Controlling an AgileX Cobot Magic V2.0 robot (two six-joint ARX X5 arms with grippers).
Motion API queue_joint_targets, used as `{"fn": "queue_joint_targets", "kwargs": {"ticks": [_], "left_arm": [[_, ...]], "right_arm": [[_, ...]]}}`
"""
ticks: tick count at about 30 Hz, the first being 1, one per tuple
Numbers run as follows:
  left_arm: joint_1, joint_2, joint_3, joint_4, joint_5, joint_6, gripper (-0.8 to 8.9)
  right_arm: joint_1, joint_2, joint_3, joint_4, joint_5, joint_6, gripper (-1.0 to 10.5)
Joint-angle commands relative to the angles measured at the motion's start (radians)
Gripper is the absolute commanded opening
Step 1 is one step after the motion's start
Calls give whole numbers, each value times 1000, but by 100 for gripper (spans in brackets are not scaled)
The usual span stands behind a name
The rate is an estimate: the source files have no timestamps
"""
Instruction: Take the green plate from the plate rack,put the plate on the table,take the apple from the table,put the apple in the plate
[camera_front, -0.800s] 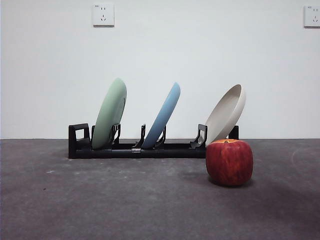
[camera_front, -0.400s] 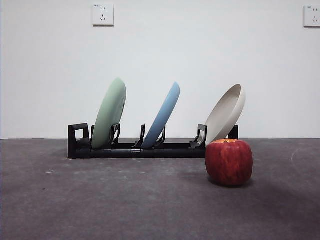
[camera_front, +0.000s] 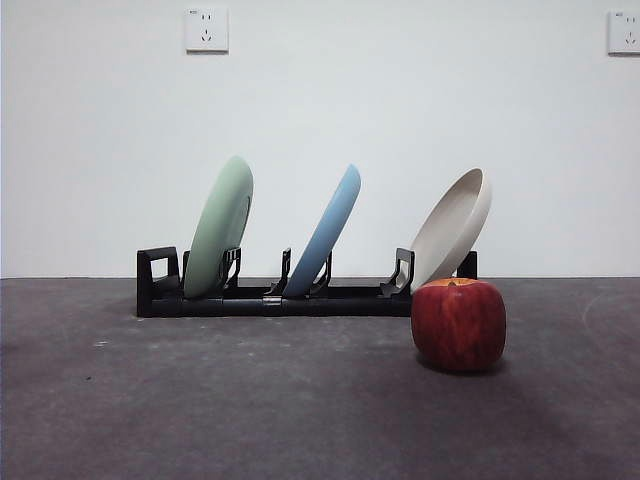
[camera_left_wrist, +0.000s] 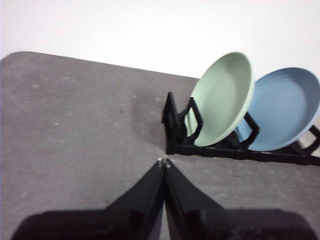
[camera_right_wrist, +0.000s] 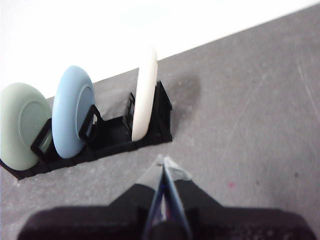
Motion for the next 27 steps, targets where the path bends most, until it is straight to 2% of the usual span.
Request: {"fn": "queue_joint_targets", "kwargs": {"ticks": [1, 4, 7, 12, 13, 15, 18, 20, 27], "left_arm": [[3, 114, 95, -18, 79, 4, -5], [3, 237, 199, -70, 180, 20, -5], [3, 350, 295, -121, 264, 20, -3], [3, 510, 432, -171, 315, 24, 3], [2, 540, 455, -171, 319, 24, 14], [1, 594, 498, -172, 337, 24, 100], [-5, 669, 561, -174, 346, 23, 266], [-12, 723, 607, -179, 367, 23, 283], [-63, 926, 792, -224, 393, 24, 283]], "right_arm": [[-2, 92, 92, -8, -39, -51, -12], [-2, 193, 198, -54, -82, -56, -12], [-2, 291, 300, -112, -130, -103, -9], [-2, 423, 427, -188, -211, -138, 3], [-2, 445, 447, -200, -227, -140, 7], [-1, 478, 476, -219, -243, -149, 24], [-1, 512, 501, -234, -259, -159, 205], [-1, 524, 509, -237, -259, -160, 317], [-1, 533, 516, -243, -259, -164, 320]]}}
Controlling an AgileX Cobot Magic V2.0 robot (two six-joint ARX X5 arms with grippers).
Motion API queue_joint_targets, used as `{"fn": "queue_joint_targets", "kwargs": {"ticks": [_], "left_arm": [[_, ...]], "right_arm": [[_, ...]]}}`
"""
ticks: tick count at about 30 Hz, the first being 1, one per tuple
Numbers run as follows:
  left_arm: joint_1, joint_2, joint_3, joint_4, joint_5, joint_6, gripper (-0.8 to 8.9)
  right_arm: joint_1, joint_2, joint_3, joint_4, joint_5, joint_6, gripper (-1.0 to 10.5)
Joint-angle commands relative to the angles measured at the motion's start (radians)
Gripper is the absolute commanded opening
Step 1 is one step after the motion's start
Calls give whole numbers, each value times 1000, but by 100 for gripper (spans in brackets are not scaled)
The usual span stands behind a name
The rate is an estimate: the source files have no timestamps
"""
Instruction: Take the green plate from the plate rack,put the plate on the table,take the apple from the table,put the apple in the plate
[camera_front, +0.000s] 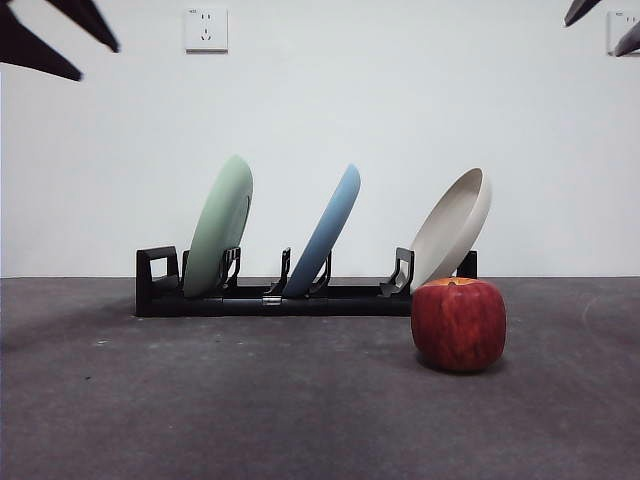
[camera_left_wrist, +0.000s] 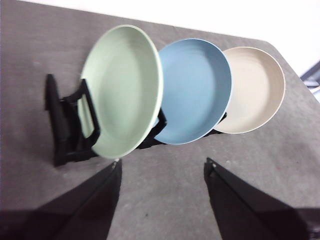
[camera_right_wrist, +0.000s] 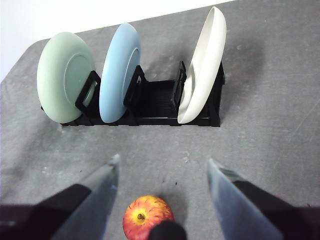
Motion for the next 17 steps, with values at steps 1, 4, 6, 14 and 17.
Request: {"fn": "queue_joint_targets", "kwargs": {"ticks": [1, 4, 6, 14, 17], "left_arm": [[-25, 100, 87, -23, 6, 14, 283], [-60, 262, 261, -80, 5, 31, 283], [-82, 371, 381, -116, 4, 37, 283], [-135, 650, 592, -94, -55, 36, 283], [-142, 684, 592, -89, -56, 37, 283]], "right_arm": [[-1, 2, 5, 5, -2, -16, 320], [-1, 2, 5, 5, -2, -16, 319], [-1, 2, 5, 4, -2, -15, 319], [3, 2, 5, -10, -2, -16, 316], [3, 3, 5, -31, -1, -16, 316]]}}
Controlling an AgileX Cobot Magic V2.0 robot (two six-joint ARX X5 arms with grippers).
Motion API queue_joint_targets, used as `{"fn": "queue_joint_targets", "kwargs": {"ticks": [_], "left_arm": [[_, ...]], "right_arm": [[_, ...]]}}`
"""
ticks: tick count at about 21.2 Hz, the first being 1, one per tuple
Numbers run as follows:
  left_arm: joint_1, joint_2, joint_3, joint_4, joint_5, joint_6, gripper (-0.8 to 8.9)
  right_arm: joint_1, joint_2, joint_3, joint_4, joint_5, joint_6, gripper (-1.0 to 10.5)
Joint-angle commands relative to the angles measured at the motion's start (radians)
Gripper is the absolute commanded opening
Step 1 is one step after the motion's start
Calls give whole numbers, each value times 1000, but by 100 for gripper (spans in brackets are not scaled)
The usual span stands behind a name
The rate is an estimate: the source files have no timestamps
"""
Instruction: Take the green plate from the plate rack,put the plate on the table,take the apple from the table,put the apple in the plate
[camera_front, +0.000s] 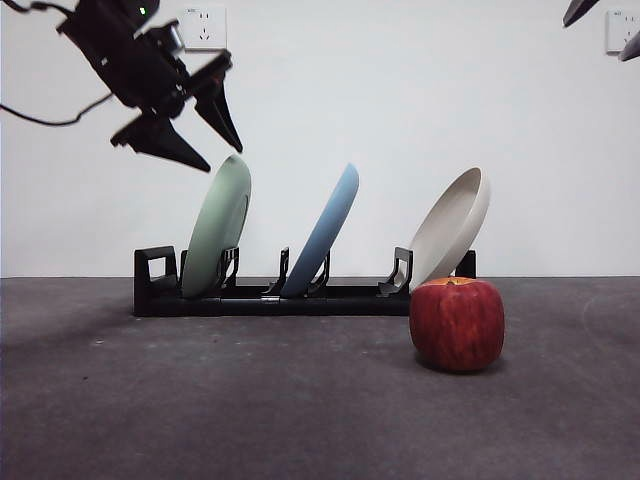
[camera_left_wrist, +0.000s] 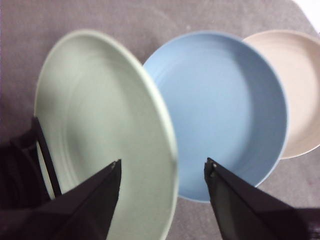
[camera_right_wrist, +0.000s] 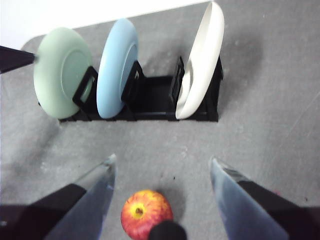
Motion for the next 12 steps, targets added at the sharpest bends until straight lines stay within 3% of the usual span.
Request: {"fn": "queue_joint_targets", "kwargs": {"ticks": [1, 3, 7, 12], "left_arm": [[-5, 12, -2, 19, -5, 14, 282], [-10, 12, -2, 31, -9, 14, 277], [-18, 12, -2, 18, -7, 19, 46], [-23, 12, -2, 14, -8, 26, -9]], "right_arm": [[2, 3, 3, -5, -1, -8, 316], [2, 3, 3, -8, -1, -8, 316], [2, 3, 3, -11, -1, -8, 316], [2, 3, 3, -39, -1, -8, 315]]}}
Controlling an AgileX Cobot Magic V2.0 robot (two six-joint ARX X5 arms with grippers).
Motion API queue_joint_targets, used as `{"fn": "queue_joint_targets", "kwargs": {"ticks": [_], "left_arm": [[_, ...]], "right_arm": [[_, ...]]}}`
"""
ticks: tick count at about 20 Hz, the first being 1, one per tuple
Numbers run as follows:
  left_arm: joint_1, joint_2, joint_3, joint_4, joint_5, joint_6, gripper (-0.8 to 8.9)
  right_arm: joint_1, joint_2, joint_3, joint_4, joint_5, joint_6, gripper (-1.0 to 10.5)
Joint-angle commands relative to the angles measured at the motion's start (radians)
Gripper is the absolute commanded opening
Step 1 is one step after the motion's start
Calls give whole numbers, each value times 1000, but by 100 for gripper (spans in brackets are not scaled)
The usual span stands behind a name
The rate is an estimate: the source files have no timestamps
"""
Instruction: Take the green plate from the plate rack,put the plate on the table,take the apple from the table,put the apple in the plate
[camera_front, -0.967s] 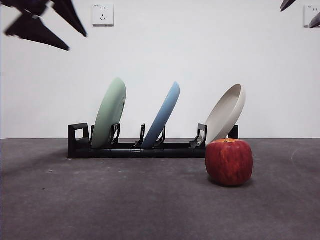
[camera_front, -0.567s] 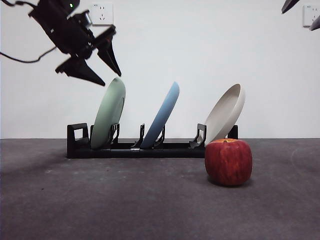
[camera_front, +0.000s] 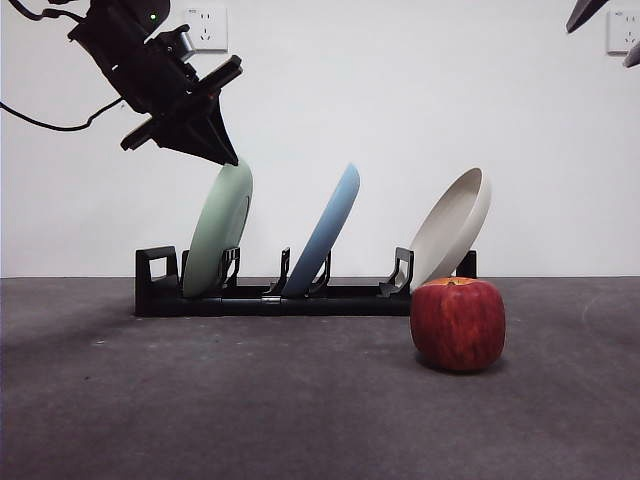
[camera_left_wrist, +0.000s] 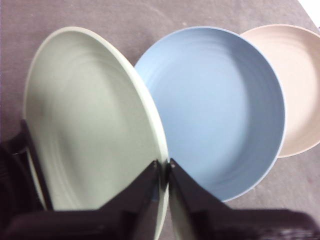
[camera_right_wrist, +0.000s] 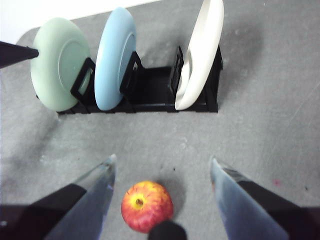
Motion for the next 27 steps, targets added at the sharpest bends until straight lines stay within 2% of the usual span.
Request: {"fn": "queue_joint_targets", "kwargs": {"ticks": [1, 8, 14, 17, 21, 22, 24, 27], "left_arm": [[-3, 4, -2, -2, 2, 20, -9], [-6, -36, -1, -2, 53, 20, -9], [-58, -207, -1, -33, 70, 50, -9], [-109, -315, -1, -113, 69, 99, -9], [-211, -462, -1, -331, 45, 214, -9], [-243, -493, -1, -393, 0, 237, -9], [-325, -533, -1, -509, -156, 270, -9], [-476, -542, -4, -673, -385, 270, -9]], "right_arm": [[2, 3, 3, -13, -1, -8, 315], [2, 3, 3, -27, -1, -7, 315], [2, 2, 3, -46, -1, -7, 315], [2, 2, 3, -46, 1, -8, 316], [1, 2, 3, -45, 2, -8, 316], [1, 2, 3, -46, 2, -8, 315], [1, 2, 3, -45, 2, -8, 315], [1, 2, 3, -45, 2, -8, 315]]}}
